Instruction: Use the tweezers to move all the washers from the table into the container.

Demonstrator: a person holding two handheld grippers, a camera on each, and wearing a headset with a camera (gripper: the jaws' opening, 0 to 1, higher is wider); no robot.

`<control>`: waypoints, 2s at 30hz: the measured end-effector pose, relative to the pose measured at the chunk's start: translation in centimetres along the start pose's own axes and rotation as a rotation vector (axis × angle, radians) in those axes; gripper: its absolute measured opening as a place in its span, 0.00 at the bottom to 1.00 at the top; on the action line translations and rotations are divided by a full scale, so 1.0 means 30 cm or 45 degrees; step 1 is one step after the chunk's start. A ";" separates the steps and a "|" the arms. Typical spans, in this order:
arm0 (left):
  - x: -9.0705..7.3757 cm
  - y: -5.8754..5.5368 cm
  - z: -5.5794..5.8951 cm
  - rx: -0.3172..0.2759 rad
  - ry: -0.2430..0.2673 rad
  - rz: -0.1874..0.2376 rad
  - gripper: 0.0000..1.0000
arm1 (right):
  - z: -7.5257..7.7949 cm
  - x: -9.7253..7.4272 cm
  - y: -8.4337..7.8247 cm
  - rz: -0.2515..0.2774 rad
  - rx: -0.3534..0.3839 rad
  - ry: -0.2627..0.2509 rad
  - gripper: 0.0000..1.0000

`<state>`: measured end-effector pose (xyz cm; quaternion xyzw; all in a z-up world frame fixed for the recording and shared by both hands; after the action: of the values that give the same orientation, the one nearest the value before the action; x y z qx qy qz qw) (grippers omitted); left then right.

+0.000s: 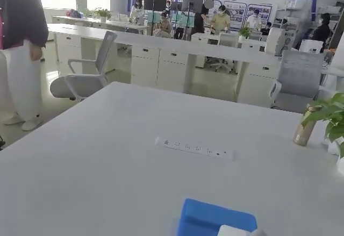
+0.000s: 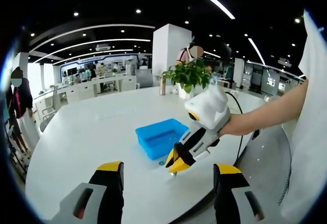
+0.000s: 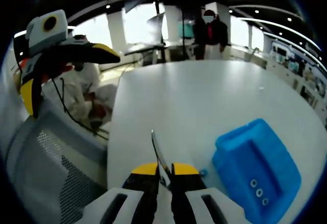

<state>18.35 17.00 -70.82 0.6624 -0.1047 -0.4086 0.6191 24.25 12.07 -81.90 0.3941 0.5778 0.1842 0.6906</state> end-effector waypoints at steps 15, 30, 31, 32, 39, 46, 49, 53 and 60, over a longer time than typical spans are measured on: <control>0.000 0.002 0.004 -0.002 -0.005 0.006 0.72 | 0.017 0.012 -0.009 0.026 -0.036 -0.026 0.04; -0.004 -0.002 -0.004 -0.014 0.006 0.012 0.72 | 0.044 -0.010 0.005 0.051 0.070 -0.029 0.03; -0.003 -0.001 -0.004 -0.013 0.005 0.013 0.72 | 0.048 -0.015 0.013 0.061 0.077 -0.029 0.03; -0.002 -0.001 -0.004 -0.014 0.005 0.012 0.72 | 0.053 -0.018 0.017 0.067 0.081 -0.031 0.03; 0.000 -0.001 -0.001 -0.011 -0.002 0.013 0.72 | 0.108 -0.055 0.077 0.117 0.093 -0.069 0.03; -0.005 -0.003 -0.004 -0.015 0.004 0.014 0.72 | 0.195 -0.103 0.163 0.180 0.096 -0.124 0.03; -0.007 -0.002 -0.005 -0.016 0.007 0.016 0.72 | 0.237 -0.111 0.180 0.188 0.087 -0.154 0.03; -0.008 -0.003 -0.006 -0.018 0.009 0.016 0.72 | 0.289 -0.109 0.188 0.183 0.091 -0.186 0.03; -0.010 -0.003 -0.010 -0.021 0.014 0.015 0.72 | 0.358 -0.086 0.179 0.162 0.152 -0.227 0.03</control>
<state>18.32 17.43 -70.79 0.6589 -0.1017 -0.4022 0.6275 34.77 10.01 -75.92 0.4854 0.4977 0.1571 0.7015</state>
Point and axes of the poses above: the centre of the closed fingertips' face, and the gripper's own axes: x roughly forward along the fingers, z roughly to its right, y roughly out of its top, the point moved 1 cm from there along -x, roughly backward along the fingers, and after that the axes turned 10 degrees about -y, right-handed, at the moved point
